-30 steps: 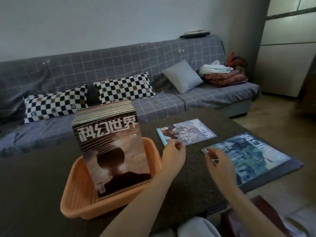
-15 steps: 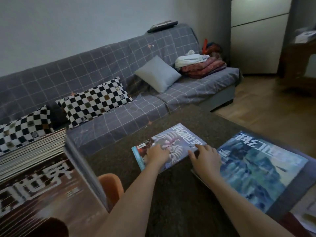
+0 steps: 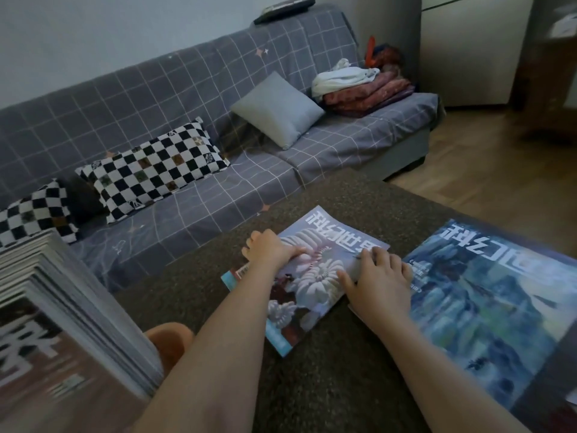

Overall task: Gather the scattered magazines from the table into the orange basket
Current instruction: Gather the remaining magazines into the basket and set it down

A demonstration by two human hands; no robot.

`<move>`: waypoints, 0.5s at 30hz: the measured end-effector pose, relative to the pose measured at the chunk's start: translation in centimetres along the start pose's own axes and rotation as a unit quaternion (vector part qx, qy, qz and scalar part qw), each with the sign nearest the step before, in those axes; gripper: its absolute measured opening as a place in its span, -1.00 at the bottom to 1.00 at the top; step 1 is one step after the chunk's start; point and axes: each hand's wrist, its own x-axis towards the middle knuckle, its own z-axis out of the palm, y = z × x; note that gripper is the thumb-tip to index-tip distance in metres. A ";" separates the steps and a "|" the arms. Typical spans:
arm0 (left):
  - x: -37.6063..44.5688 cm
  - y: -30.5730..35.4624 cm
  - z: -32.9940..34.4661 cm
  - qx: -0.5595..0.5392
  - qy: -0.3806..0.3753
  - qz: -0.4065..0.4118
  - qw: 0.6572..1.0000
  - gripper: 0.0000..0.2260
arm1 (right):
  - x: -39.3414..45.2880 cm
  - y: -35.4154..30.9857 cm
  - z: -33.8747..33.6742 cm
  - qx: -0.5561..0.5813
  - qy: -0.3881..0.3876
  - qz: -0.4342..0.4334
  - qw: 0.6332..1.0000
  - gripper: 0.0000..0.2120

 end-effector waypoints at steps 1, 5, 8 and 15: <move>-0.7 0.1 -0.4 -0.010 0.023 -0.002 1.000 -0.34 | -0.1 0.0 -0.1 0.006 -0.001 0.002 1.000 -0.36; -4.3 0.1 -3.1 -0.118 0.074 0.013 0.990 -0.72 | -0.4 -0.2 -1.2 0.051 -0.018 0.017 0.998 -0.32; -7.8 -0.2 -6.4 -0.192 0.095 0.037 0.976 -0.77 | -1.2 -0.4 -2.8 0.117 -0.036 0.015 0.992 -0.35; -16.8 -2.6 -12.1 -0.367 0.134 0.106 0.914 -0.79 | -4.6 -1.4 -8.2 0.545 -0.099 0.052 0.831 -0.38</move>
